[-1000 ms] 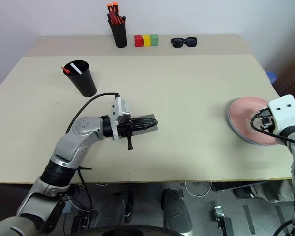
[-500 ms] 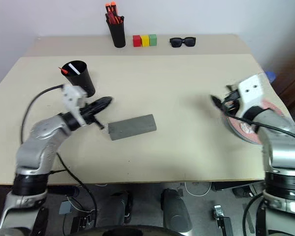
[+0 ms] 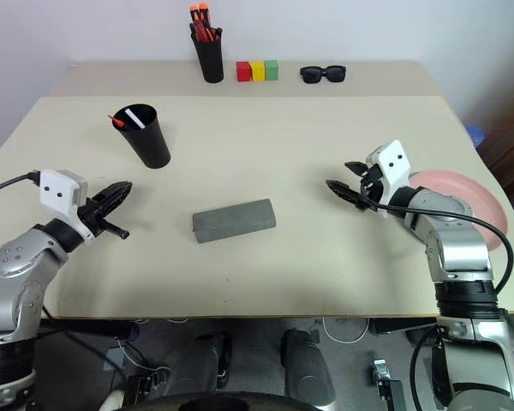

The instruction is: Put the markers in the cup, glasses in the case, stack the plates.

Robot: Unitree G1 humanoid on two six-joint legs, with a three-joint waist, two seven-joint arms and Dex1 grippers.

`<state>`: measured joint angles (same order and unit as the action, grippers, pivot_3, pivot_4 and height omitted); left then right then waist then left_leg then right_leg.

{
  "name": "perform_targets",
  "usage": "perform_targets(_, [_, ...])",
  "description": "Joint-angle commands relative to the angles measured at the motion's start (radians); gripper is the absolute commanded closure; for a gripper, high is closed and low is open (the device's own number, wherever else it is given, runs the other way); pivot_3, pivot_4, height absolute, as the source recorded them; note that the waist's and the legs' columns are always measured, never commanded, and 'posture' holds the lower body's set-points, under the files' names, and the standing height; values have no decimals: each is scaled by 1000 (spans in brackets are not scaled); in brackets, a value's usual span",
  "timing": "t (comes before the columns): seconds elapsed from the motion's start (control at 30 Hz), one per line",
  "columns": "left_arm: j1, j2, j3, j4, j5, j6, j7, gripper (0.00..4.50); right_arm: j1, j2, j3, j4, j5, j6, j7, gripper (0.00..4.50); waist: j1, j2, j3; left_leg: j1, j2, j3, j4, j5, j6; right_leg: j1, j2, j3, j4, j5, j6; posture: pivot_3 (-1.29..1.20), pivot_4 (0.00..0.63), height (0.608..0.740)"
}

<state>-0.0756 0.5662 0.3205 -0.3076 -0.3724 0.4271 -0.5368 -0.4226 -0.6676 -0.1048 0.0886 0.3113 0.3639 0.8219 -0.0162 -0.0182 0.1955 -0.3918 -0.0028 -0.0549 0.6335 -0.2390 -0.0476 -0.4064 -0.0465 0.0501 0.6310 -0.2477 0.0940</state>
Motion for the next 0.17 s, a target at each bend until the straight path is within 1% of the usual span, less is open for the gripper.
perform_targets(0.03, [13,-2,4,-16,9,-28,7,4500,-15,1,-5,-4,-6,-27,4,1454,-1,0,0,0,0,0,0,0,0,0,0,0,0,0,0,0,150,740])
perform_targets(0.17, [13,-4,-4,-12,8,-30,9,4500,-26,1,0,13,-11,-30,1,1454,-1,0,0,0,0,0,0,0,0,0,0,0,0,0,-1,0,150,740])
